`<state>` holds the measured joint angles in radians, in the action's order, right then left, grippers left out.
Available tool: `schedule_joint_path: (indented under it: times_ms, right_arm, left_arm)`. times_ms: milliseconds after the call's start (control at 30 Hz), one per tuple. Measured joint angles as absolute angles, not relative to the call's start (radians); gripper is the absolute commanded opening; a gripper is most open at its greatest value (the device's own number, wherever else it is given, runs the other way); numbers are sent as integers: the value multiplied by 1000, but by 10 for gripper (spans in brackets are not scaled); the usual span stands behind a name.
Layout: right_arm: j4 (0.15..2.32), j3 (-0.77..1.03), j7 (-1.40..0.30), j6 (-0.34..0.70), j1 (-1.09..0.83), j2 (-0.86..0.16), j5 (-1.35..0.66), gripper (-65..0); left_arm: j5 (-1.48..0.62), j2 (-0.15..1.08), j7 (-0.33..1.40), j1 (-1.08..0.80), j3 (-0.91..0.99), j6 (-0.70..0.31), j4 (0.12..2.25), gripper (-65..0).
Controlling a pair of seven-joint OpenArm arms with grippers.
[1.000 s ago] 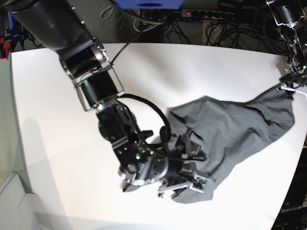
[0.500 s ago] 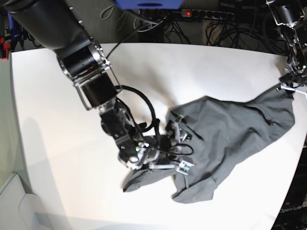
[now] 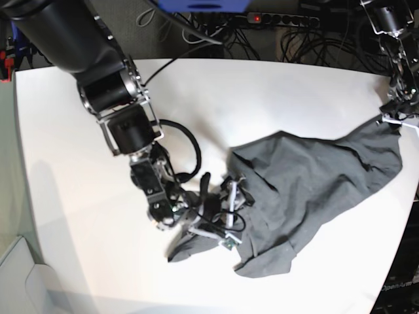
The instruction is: Layout the t-shirt on the table in an organized manner, then fold the t-shirt properly
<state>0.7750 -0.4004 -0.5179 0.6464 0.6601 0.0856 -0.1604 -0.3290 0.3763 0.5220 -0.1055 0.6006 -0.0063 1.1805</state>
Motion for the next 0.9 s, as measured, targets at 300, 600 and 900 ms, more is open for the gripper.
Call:
schedule_joint_path:
  times_ms: [300,600,900]
  right_arm:
    - [775,-323,-508,642,639,77,-156,-289]
    - [774,-323,-508,642,589,78,-156,-290]
    - [774,-322,-508,642,586,80,-157,-442]
  left_arm:
    - [-329,376,522,-105,601,-4,1180,-321]
    - [-329,376,522,-105,601,-4,1180,-321]
    - [-329,376,522,-105,601,-4,1180,-321]
